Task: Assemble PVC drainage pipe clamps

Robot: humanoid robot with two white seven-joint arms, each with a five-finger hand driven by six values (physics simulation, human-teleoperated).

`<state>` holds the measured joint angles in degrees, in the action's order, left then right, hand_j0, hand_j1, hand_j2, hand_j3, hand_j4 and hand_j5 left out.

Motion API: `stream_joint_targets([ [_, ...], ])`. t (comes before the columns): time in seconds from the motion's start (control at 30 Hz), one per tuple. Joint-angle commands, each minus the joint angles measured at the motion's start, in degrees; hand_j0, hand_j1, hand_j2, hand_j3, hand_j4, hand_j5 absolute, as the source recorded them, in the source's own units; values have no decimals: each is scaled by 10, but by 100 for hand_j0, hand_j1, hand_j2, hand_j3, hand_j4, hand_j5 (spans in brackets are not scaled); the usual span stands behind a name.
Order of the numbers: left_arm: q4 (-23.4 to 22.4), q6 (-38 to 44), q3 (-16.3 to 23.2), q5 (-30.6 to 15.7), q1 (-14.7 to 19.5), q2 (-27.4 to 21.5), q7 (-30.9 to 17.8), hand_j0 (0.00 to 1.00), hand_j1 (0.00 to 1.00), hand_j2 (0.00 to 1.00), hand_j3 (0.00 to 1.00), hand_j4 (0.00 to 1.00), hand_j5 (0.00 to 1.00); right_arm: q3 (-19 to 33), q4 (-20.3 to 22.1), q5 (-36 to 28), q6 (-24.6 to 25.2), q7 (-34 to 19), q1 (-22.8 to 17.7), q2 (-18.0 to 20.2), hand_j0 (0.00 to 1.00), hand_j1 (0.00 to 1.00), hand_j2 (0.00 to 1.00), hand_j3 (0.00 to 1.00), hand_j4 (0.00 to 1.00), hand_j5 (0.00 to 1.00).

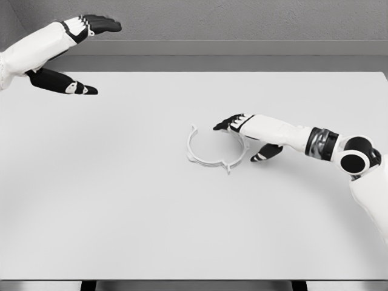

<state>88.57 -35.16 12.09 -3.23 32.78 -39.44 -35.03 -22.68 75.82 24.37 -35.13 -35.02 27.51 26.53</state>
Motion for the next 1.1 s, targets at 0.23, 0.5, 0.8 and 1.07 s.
stream_joint_targets([
  [0.23,10,2,26,30,-84,31,0,100,100,100,100,100,100,-18,-37,-4,1,0,15,-17,100,100,100,100,100,100],
  [0.5,-31,2,-11,28,-97,31,0,100,100,100,100,100,100,-18,-40,-4,1,0,17,-18,100,100,100,100,100,100],
  [0.8,-31,2,-11,27,-98,40,0,100,100,100,100,100,100,-24,-40,-4,1,0,21,-23,100,100,100,100,100,100],
  [1.07,-31,2,-11,27,-98,41,0,100,100,100,100,100,100,-24,-45,-3,1,0,25,-26,100,100,100,100,100,100],
])
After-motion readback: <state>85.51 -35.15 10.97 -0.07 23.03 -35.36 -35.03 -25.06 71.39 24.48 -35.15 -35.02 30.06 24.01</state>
